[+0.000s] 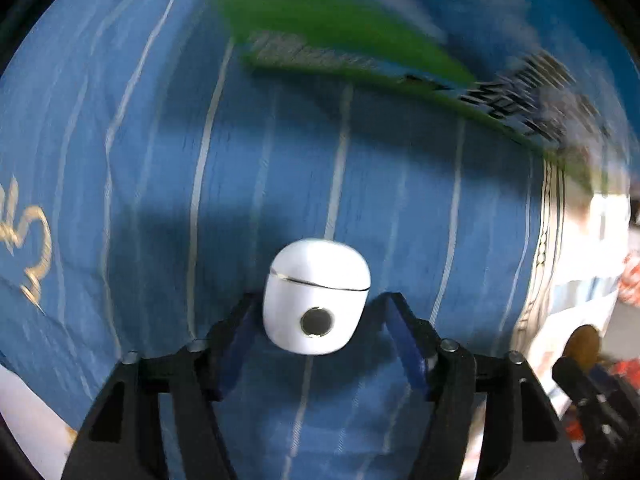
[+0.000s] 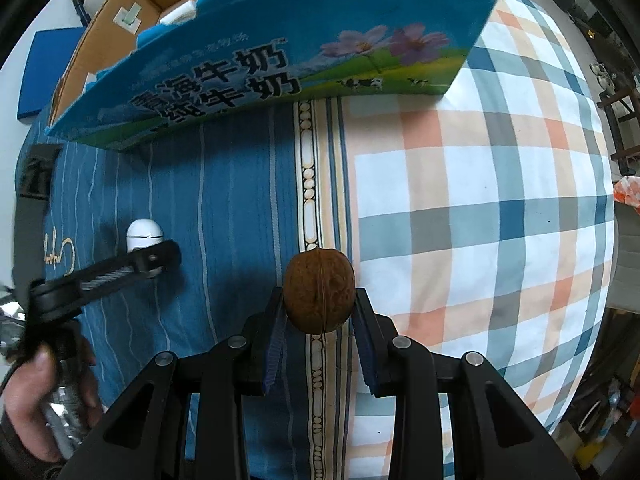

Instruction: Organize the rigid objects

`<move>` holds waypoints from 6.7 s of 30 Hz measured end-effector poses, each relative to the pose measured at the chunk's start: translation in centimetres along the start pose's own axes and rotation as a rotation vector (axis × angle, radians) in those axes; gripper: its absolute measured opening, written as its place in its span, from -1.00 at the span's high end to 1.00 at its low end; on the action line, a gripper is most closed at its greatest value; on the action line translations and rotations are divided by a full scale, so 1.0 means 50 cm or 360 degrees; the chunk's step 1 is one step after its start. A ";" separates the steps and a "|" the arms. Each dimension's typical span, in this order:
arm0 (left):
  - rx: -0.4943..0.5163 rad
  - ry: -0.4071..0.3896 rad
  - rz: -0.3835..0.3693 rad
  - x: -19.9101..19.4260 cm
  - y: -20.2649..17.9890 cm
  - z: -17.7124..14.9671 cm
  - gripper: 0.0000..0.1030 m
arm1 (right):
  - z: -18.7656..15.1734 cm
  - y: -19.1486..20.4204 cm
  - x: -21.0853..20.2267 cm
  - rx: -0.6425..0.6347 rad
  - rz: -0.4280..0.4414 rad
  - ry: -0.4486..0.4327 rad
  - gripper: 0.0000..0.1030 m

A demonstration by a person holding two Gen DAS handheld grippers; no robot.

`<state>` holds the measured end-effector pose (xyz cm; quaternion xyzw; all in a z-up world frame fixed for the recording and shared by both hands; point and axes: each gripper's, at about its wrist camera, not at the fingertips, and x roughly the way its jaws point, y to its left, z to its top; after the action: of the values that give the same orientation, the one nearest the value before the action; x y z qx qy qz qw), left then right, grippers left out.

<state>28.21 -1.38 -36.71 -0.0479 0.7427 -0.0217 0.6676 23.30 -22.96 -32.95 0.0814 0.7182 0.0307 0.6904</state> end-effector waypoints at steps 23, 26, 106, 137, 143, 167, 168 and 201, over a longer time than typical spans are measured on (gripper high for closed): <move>0.0118 -0.0490 -0.0323 -0.409 -0.113 0.146 0.17 | 0.175 0.058 -0.276 -0.0112 0.0256 -0.0342 0.33; 0.0121 -0.0524 -0.0285 -0.414 -0.114 0.250 0.16 | 0.264 0.076 -0.292 -0.0112 0.0236 -0.0397 0.33; 0.0083 -0.0906 0.0022 -0.511 -0.137 0.087 -0.99 | 0.219 0.075 -0.368 -0.0145 -0.0165 -0.0503 -1.00; 0.0213 -0.1297 -0.0048 -0.783 -0.139 -0.293 -0.99 | -0.183 0.083 -0.726 -0.0213 -0.0107 -0.0918 -1.00; 0.0199 -0.1323 -0.0031 -0.793 -0.131 -0.307 -0.99 | -0.194 0.084 -0.745 -0.0203 -0.0117 -0.0945 -1.00; 0.0121 -0.1313 0.0051 -0.746 -0.125 -0.237 -0.99 | -0.118 0.046 -0.724 -0.0043 -0.0183 -0.0965 -1.00; 0.0121 -0.1314 0.0050 -0.746 -0.126 -0.236 -0.99 | -0.117 0.045 -0.725 -0.0042 -0.0187 -0.0964 -1.00; 0.0108 -0.1318 0.0077 -0.744 -0.123 -0.254 -0.99 | -0.122 0.055 -0.747 -0.0049 -0.0220 -0.1012 -1.00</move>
<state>19.72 -4.18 2.07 -0.0131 0.4111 -0.0093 0.9115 18.67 -25.76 4.60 0.0276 0.4700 -0.0323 0.8817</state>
